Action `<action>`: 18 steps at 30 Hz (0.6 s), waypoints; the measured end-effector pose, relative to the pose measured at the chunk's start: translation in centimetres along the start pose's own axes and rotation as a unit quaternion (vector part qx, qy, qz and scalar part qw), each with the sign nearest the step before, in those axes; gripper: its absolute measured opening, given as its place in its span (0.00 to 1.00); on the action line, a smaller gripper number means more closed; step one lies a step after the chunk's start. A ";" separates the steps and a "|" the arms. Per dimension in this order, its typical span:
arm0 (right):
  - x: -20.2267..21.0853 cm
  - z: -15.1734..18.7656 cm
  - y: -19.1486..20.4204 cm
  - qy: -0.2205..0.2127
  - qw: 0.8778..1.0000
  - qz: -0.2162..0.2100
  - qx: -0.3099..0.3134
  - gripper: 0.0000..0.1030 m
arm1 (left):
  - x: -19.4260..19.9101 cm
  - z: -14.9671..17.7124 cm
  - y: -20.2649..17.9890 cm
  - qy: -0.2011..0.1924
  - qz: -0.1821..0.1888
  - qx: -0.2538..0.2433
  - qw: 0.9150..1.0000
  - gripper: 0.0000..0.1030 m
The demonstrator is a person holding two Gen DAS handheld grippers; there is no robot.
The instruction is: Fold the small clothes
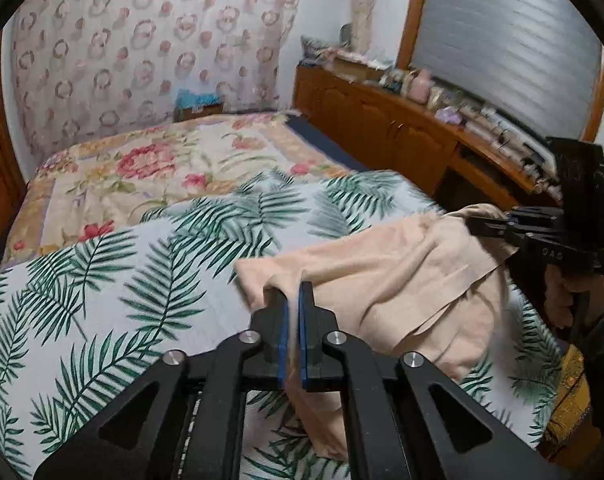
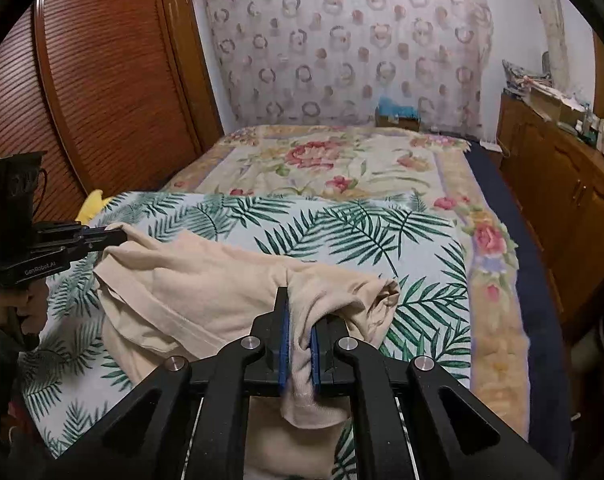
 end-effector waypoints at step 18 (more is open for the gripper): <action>4.6 2.1 0.9 0.002 0.998 0.036 0.060 0.49 | 0.3 4.0 -0.3 0.048 0.018 -0.037 0.998 0.70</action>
Point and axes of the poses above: each gripper's, at about its wrist camera, not at the fingertips, and x roughly against the way its jaws point, y to its left, z to its underside, the point moved 2 cm from there along -x, roughly the way its jaws point, and after that the axes turned 6 degrees about -y, right-handed, at the moved point
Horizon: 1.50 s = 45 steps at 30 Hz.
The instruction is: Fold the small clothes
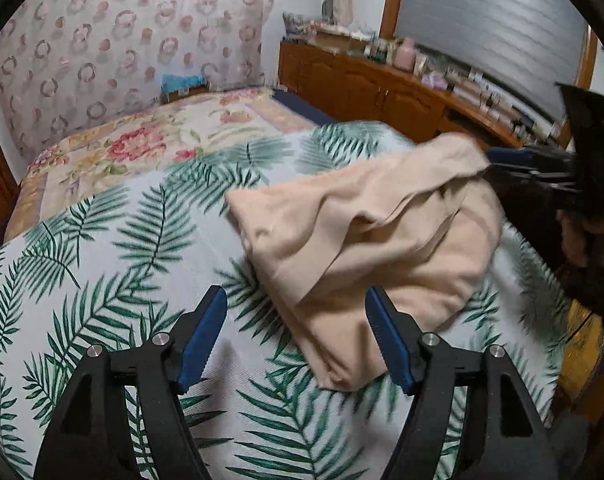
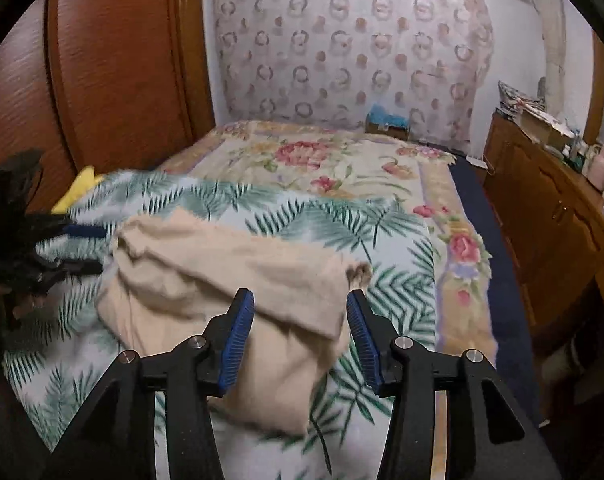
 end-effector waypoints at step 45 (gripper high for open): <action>-6.7 -0.5 -3.1 0.062 0.995 -0.006 -0.075 0.69 | -4.3 -4.5 4.8 -0.021 0.002 0.058 0.998 0.70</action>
Point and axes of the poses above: each gripper's, at about its wrist camera, not at the fingertips, and x roughly against the way its jaws point, y to its left, z to its underside, the point moved 2 cm from there along -x, roughly the way its jaws point, and after that the axes turned 6 degrees about -y, right-handed, at the moved point
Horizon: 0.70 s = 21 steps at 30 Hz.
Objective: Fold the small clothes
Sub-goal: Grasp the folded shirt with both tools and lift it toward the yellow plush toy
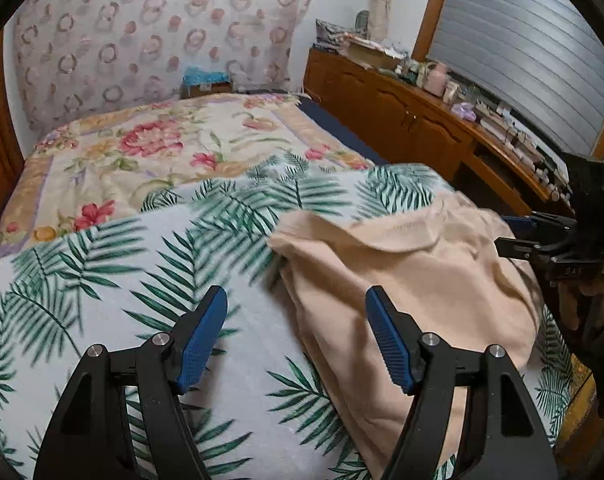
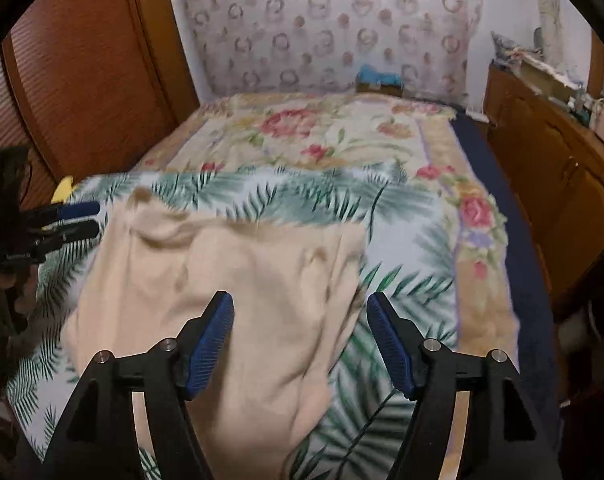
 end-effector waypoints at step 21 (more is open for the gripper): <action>-1.8 1.4 0.9 0.008 0.997 -0.080 -0.008 0.22 | -2.2 1.2 -1.4 0.044 0.073 0.028 0.996 0.13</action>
Point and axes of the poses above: each gripper's, at about its wrist camera, not at the fingertips, and x roughly against the way its jaws point, y to its left, z to its underside, the point moved 2 cm from there along -x, roughly the way its jaws point, and after that the axes turned 6 degrees about -y, right-handed, at the moved point
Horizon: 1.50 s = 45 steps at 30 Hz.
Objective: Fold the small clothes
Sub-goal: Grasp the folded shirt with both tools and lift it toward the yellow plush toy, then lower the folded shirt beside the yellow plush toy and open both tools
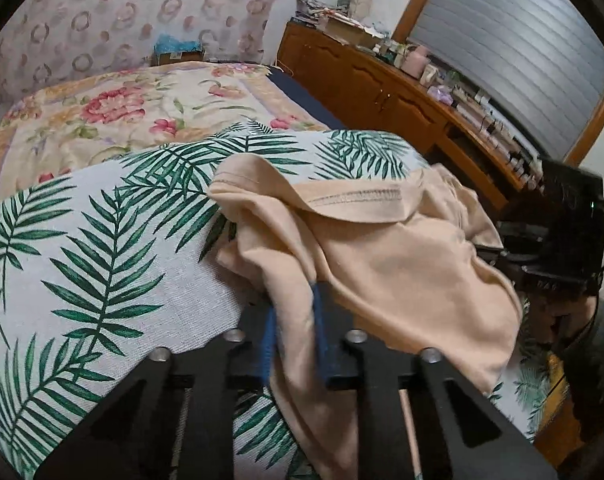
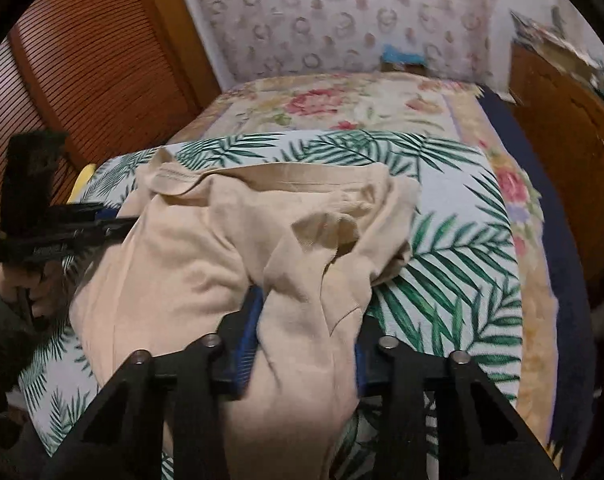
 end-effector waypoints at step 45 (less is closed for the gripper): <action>-31.4 -22.3 38.7 -0.027 0.908 -0.150 0.391 0.35 | 24.3 13.5 20.2 -0.199 -0.305 0.203 0.909 0.11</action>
Point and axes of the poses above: each gripper's, at about its wrist camera, not at the fingertips, and x roughly against the way its jaws point, y to its left, z to its underside, the point moved 2 cm from there along -x, roughly the way its jaws point, and after that the axes turned 6 degrees about -y, right-handed, at the moved point
